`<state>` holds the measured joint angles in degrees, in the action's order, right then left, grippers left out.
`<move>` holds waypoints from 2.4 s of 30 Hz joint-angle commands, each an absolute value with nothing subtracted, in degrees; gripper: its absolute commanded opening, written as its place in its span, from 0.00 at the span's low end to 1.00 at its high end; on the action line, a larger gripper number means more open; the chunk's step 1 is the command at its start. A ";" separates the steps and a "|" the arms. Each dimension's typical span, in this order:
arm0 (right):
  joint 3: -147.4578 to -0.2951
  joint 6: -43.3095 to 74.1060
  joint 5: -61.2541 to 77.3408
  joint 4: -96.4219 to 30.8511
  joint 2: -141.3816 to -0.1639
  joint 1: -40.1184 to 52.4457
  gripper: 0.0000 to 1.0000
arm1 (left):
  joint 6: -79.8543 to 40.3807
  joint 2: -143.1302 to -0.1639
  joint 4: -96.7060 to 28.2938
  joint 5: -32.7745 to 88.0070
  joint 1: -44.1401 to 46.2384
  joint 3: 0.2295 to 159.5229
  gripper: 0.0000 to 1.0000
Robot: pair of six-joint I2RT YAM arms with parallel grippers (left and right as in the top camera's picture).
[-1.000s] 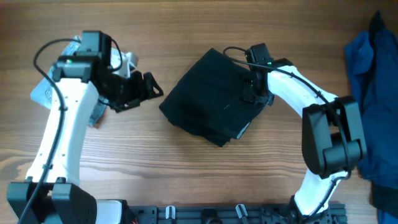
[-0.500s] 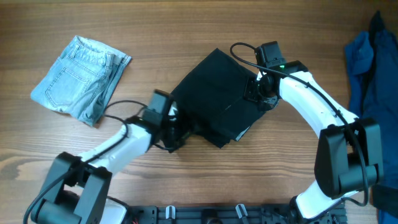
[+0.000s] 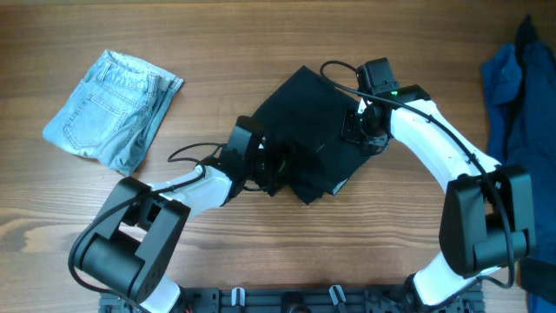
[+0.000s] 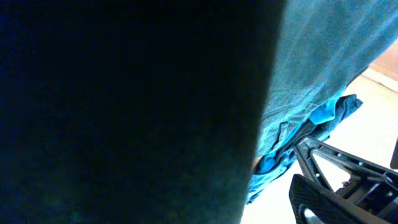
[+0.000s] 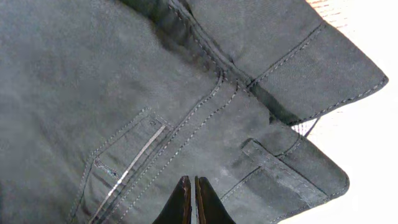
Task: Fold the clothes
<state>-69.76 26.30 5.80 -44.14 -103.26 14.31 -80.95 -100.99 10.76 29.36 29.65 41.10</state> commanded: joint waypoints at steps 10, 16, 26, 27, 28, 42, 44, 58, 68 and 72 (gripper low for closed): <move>-69.67 16.01 6.28 -42.92 -101.49 13.76 0.04 | -57.32 -97.54 5.80 19.22 29.61 37.95 0.04; -69.69 15.16 6.57 -42.89 -92.95 11.70 0.05 | -37.19 -75.40 -10.85 15.99 22.37 38.76 0.04; -69.69 15.14 11.99 -42.54 -83.22 11.70 0.07 | -21.02 -68.95 -11.33 23.27 -5.30 54.06 0.04; -69.69 15.07 12.58 -42.83 -83.11 11.70 0.07 | -18.06 -70.50 -11.40 24.43 -9.23 56.90 0.04; -69.69 15.09 12.58 -43.16 -83.11 11.70 0.07 | -17.02 -71.57 -11.35 24.69 -11.31 58.26 0.04; -69.69 15.16 13.23 -44.47 -83.11 11.70 0.07 | -21.67 -91.42 -5.48 39.42 -21.69 88.05 0.04; -69.69 15.11 13.58 -44.49 -83.11 11.70 0.07 | -21.41 -94.04 -4.80 39.40 -21.61 89.32 0.04; -69.69 14.98 13.63 -46.00 -83.11 11.70 0.07 | -11.18 -103.13 -49.84 15.86 -25.58 89.25 0.07; -69.69 14.98 13.65 -46.37 -83.11 11.70 0.07 | -17.15 -101.12 -68.47 12.38 -33.82 89.27 1.00; -69.69 14.41 13.65 -46.37 -83.11 11.70 0.07 | -17.15 -95.70 -69.19 12.99 -34.30 89.27 1.00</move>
